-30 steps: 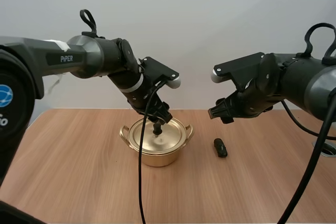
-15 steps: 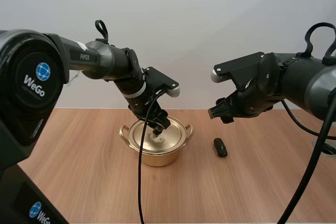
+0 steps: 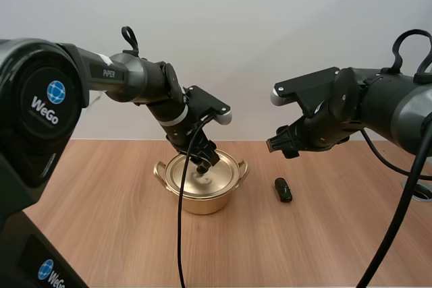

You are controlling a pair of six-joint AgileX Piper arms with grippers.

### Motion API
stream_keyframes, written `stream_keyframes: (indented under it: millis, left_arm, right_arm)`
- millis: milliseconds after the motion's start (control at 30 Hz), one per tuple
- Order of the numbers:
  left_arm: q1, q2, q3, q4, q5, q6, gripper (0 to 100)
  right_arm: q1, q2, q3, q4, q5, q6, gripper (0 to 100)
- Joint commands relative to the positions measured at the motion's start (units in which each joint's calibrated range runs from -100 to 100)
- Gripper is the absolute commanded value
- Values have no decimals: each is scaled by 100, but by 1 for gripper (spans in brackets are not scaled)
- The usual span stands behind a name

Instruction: Open the pot, put the car inside, and close it

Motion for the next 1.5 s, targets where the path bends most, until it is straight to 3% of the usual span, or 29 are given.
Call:
stream_keyframes:
  millis: [0, 700, 800, 867, 967, 1033, 1133, 1467]
  left_arm:
    - [0, 144, -10, -1, 21, 12, 88]
    - [0, 596, -541, -45, 800, 2, 86]
    - [0, 596, -541, -45, 819, 2, 78]
    - [0, 596, -541, -45, 831, 2, 67]
    - [0, 596, -541, -45, 831, 2, 43]
    - [0, 596, -541, -45, 831, 2, 21]
    - [0, 596, -541, -45, 831, 2, 2]
    - [0, 516, -541, -45, 1030, 2, 0]
  right_arm:
    - [-2, 1, 10, 4, 2, 2, 100]
    - [-2, 1, 10, 4, 23, -65, 100]
    - [-2, 1, 10, 4, 23, -65, 100]
    - [-2, 1, 10, 4, 23, -65, 100]
    - [-2, 1, 10, 4, 23, -65, 100]
    - [-2, 1, 10, 4, 23, -65, 100]
    - [-2, 1, 10, 4, 23, -65, 100]
    - [-2, 1, 10, 39, 85, -65, 100]
